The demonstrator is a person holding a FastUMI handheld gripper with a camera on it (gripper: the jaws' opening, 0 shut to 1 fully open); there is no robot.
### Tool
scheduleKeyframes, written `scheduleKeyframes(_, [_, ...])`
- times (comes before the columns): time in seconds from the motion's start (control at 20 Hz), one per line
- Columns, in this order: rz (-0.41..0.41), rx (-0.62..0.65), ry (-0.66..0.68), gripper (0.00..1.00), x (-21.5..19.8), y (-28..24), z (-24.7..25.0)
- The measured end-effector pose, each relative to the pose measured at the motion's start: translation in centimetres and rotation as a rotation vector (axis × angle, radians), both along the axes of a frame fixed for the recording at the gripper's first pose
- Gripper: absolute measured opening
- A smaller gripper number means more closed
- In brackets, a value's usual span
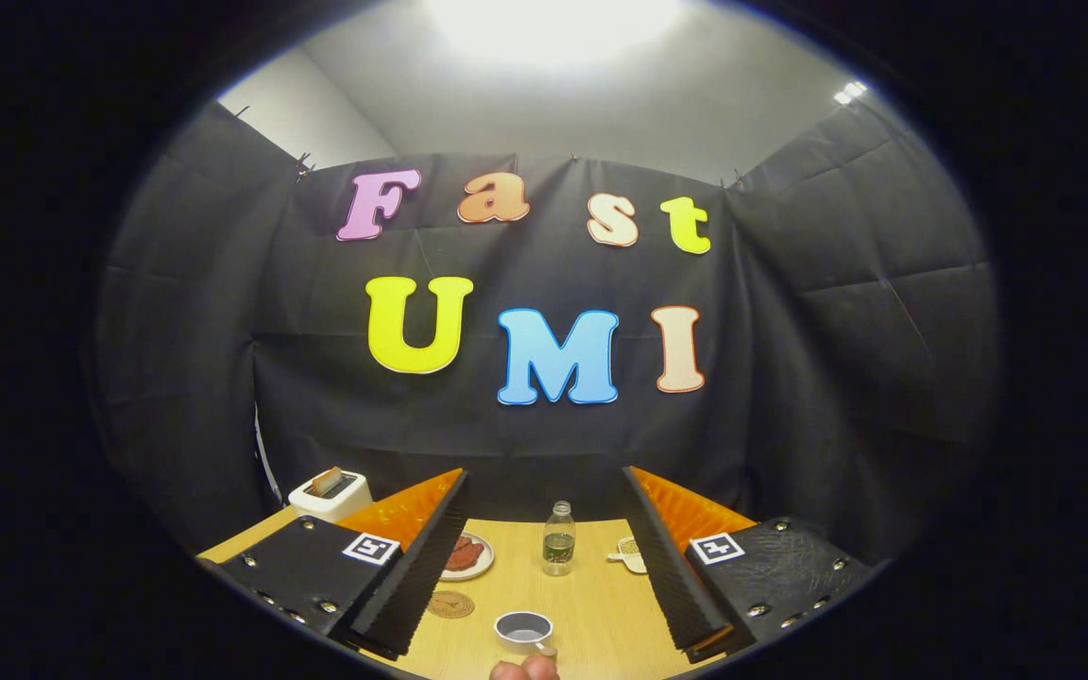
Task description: Take the bottle from table, then pour the juice into the cup, finally place the bottle on the coaster
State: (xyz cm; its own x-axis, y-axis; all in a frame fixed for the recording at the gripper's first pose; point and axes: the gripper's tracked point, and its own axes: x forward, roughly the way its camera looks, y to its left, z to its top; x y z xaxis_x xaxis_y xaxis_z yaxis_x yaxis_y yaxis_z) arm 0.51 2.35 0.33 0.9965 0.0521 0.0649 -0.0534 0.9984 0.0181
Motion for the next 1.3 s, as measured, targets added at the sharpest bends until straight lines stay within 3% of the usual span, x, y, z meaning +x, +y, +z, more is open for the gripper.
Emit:
scheduleKeyframes(0.45, [0.012, 0.004, -0.048, 0.96, 0.1, 1.3, -0.4])
scheduleKeyframes(0.75, [0.060, 0.050, -0.060, 0.96, -0.2, 3.8, -3.3])
scheduleKeyframes(1.0, [0.084, 0.000, -0.057, 0.96, -0.7, 6.6, -6.9])
scheduleKeyframes(1.3, [0.252, -0.051, 0.012, 0.97, -2.2, 14.4, -13.6])
